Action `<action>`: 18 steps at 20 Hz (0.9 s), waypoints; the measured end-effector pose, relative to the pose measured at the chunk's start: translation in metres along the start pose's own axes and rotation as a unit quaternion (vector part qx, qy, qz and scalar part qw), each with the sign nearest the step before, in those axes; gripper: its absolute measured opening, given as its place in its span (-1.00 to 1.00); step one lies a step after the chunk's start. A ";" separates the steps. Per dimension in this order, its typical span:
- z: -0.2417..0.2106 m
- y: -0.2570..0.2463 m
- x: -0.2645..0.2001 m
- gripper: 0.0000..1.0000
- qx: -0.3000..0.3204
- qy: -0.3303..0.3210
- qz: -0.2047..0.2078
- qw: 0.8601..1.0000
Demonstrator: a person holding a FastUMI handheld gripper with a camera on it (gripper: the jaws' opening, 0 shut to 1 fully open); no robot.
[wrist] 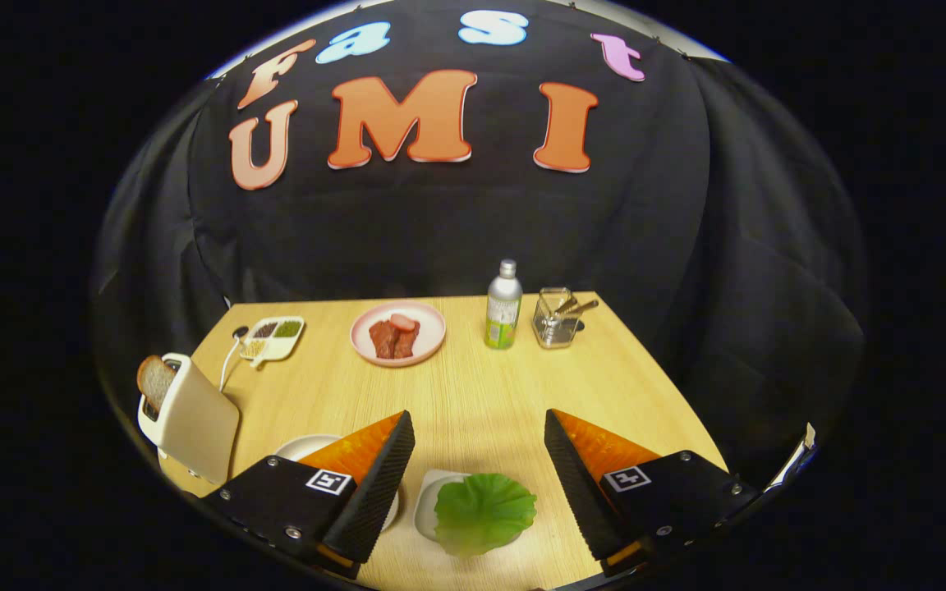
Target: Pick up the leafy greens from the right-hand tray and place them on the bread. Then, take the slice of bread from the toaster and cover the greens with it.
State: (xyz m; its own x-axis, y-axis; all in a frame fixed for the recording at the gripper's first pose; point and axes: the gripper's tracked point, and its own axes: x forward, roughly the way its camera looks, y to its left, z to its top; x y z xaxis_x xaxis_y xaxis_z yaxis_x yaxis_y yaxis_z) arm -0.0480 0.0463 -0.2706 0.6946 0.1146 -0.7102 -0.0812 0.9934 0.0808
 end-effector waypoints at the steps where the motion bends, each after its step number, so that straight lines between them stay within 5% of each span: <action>1: -0.014 0.001 0.005 0.90 -0.003 0.022 0.002 1.000; 9: -0.106 0.015 0.027 0.76 0.013 0.175 0.038 0.984; 18: -0.170 0.001 0.053 0.62 0.036 0.301 0.016 0.953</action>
State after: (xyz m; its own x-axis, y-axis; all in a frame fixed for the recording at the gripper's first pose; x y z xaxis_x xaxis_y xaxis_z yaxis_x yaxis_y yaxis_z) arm -0.1329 0.0534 -0.4272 0.1557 0.1450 -0.9771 -0.0313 0.9894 0.1418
